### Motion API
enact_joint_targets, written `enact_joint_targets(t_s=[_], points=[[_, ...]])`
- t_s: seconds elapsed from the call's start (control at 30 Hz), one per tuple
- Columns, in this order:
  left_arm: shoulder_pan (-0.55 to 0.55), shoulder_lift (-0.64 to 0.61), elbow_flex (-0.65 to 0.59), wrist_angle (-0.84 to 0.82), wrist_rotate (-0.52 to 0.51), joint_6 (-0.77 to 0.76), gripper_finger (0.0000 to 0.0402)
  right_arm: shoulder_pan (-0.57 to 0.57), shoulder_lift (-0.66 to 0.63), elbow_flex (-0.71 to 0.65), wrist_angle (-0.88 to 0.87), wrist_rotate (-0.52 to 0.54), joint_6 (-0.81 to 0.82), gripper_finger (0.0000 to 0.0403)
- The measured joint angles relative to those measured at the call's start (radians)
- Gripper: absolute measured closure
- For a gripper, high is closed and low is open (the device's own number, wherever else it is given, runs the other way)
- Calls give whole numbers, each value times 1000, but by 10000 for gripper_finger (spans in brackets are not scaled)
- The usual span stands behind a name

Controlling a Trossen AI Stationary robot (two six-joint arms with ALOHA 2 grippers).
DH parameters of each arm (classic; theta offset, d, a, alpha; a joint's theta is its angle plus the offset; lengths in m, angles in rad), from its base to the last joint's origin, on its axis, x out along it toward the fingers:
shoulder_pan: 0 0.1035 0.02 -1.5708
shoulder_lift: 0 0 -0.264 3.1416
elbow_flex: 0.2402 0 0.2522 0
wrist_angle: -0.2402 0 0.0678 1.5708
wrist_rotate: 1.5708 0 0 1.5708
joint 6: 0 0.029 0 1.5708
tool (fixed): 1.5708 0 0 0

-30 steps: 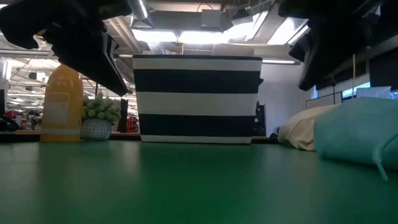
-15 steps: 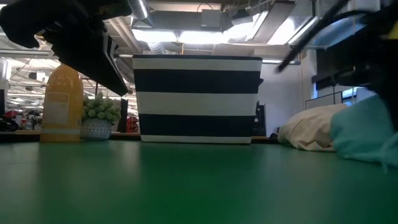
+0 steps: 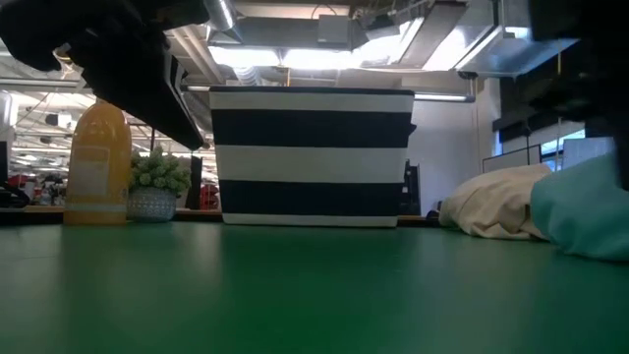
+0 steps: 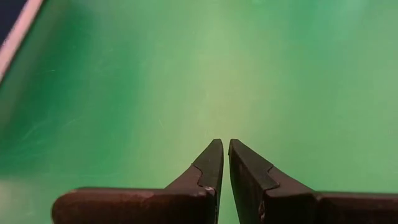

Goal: Fold laundry
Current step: Fold the black shorts

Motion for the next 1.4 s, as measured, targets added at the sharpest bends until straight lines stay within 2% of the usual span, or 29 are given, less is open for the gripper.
enact_joint_targets(t_s=[0.17, 0.33, 0.5, 0.67, 0.8, 0.93, 1.13, 1.3, 1.4], points=[[0, -2, 50, 11, 10, 51, 377, -61, -50, 0, 60, 63, -89, 385], [22, -3, 161, -34, -9, 253, 377, -133, -121, 0, 94, 140, -292, 370], [119, -4, 260, -101, -13, 459, 377, -270, -239, 1, 118, 279, -455, 363], [264, -7, 343, -255, 1, 586, 377, -455, -345, 1, 273, 286, -640, 363], [384, -37, 437, -354, -55, 679, 377, -623, -389, 1, 415, 241, -768, 362], [508, -82, 507, -300, -80, 738, 377, -799, -393, 2, 523, 96, -842, 362], [737, -107, 563, -290, 105, 839, 353, -1013, -351, 3, 562, -98, -863, 342], [913, -105, 571, -281, 306, 843, 312, -1110, -293, 77, 527, -141, -863, 281], [980, -100, 571, -275, 373, 842, 289, -1143, -235, 158, 487, -141, -870, 241]])
